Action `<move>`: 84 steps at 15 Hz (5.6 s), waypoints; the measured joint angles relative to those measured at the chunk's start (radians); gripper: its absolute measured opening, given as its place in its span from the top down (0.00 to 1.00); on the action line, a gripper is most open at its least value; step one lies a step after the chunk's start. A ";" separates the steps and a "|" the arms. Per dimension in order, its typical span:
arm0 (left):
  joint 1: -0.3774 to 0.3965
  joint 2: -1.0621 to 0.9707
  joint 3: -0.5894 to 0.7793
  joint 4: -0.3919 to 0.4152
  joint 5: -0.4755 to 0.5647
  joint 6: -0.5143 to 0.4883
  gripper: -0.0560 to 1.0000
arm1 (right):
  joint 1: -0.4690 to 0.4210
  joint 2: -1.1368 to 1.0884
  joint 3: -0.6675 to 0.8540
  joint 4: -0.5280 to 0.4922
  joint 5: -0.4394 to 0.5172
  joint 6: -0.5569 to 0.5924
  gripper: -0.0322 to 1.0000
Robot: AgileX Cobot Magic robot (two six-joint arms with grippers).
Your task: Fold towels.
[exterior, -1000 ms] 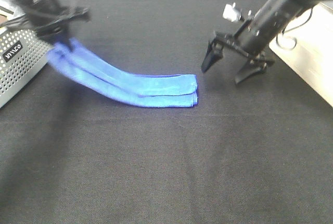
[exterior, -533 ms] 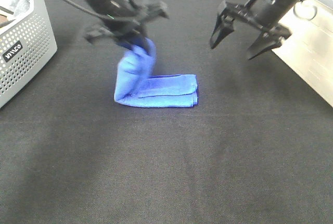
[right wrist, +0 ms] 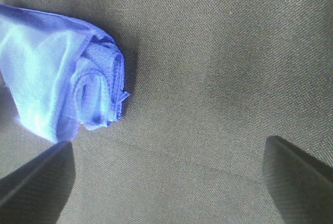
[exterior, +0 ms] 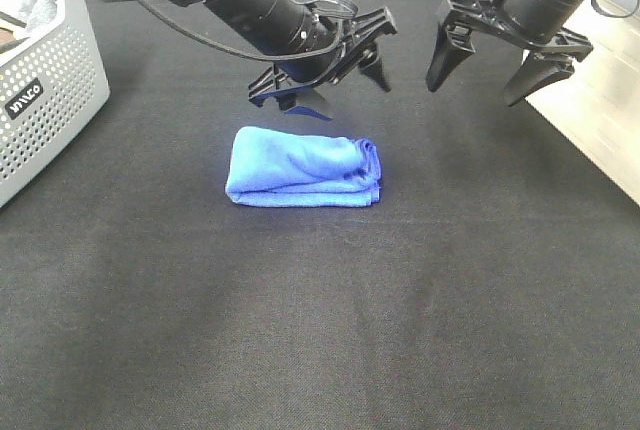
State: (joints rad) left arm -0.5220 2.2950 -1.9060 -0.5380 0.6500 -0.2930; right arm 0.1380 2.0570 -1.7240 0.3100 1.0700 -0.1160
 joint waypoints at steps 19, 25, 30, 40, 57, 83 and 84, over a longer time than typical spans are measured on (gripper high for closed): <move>0.341 0.004 -0.221 0.083 0.405 0.181 0.23 | 0.184 0.323 0.015 0.850 -0.096 -0.473 0.08; 0.341 0.004 -0.221 0.083 0.409 0.181 0.23 | 0.090 0.330 0.015 0.754 -0.020 -0.438 0.08; 0.341 -0.008 -0.221 0.091 0.449 0.227 0.23 | 0.058 0.286 0.015 0.564 0.003 -0.366 0.08; 0.341 -0.305 -0.088 0.334 0.559 0.306 0.23 | 0.046 -0.046 0.015 0.223 0.128 -0.149 0.08; 0.341 -2.080 1.117 0.456 0.570 0.355 0.23 | 0.046 -1.405 1.014 -0.019 0.125 -0.054 0.08; 0.452 -2.222 1.398 0.375 0.407 0.504 0.23 | 0.033 -1.946 1.217 -0.244 0.003 0.057 0.08; 0.491 -2.222 1.398 0.375 0.407 0.504 0.23 | 0.004 -1.946 1.217 -0.242 0.003 0.057 0.08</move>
State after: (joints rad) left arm -0.0310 0.0730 -0.5080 -0.1630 1.0570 0.2110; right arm 0.1420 0.1110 -0.5070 0.0680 1.0730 -0.0590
